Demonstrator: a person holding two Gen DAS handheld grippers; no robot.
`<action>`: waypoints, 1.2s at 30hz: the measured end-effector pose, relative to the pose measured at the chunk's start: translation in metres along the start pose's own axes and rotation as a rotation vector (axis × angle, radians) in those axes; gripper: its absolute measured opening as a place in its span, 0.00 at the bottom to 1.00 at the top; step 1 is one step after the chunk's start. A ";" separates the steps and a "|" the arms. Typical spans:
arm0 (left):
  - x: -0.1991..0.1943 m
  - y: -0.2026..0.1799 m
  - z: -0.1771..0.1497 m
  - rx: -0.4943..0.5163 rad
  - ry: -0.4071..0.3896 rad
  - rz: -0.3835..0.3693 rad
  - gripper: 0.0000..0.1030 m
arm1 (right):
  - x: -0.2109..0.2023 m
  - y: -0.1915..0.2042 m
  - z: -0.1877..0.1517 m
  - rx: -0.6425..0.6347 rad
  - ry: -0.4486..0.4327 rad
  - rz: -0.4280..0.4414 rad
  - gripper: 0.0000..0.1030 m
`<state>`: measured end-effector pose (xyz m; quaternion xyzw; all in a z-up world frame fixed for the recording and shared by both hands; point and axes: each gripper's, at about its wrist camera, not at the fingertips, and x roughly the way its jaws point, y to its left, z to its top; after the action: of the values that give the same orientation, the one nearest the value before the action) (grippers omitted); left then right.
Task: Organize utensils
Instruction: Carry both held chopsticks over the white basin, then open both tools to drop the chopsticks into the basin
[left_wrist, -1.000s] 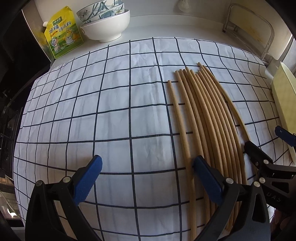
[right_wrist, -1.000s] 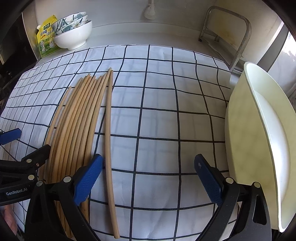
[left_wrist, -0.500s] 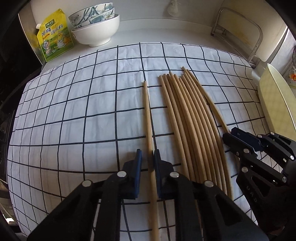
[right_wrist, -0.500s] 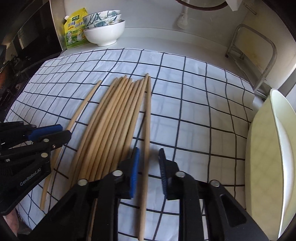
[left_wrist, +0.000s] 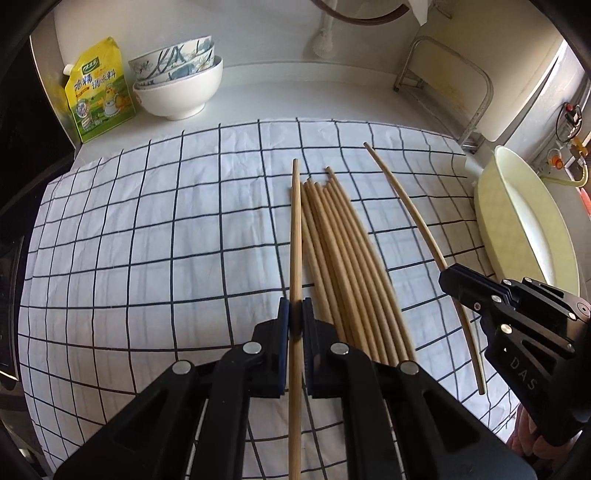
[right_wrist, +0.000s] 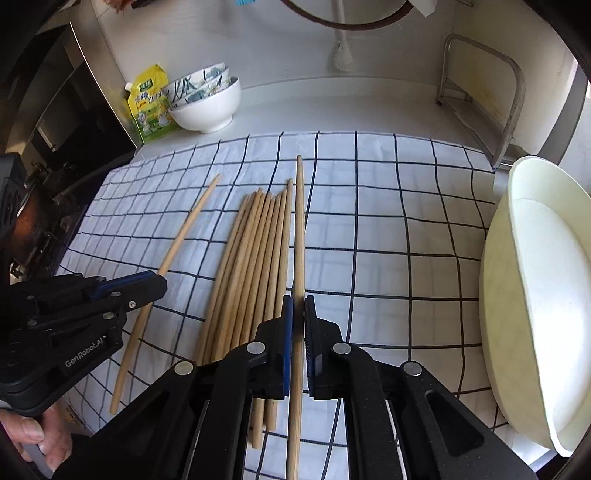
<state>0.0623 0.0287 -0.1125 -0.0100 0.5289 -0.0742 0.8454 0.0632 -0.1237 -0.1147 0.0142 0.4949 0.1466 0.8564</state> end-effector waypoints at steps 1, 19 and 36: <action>-0.006 -0.005 0.004 0.011 -0.011 -0.009 0.07 | -0.010 -0.003 0.001 0.013 -0.016 0.003 0.06; -0.014 -0.229 0.091 0.351 -0.071 -0.319 0.07 | -0.109 -0.187 -0.016 0.358 -0.144 -0.244 0.06; 0.057 -0.311 0.104 0.466 0.042 -0.333 0.07 | -0.073 -0.254 -0.033 0.514 -0.057 -0.245 0.06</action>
<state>0.1443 -0.2930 -0.0880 0.0995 0.5061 -0.3317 0.7899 0.0612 -0.3897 -0.1124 0.1748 0.4894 -0.0888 0.8498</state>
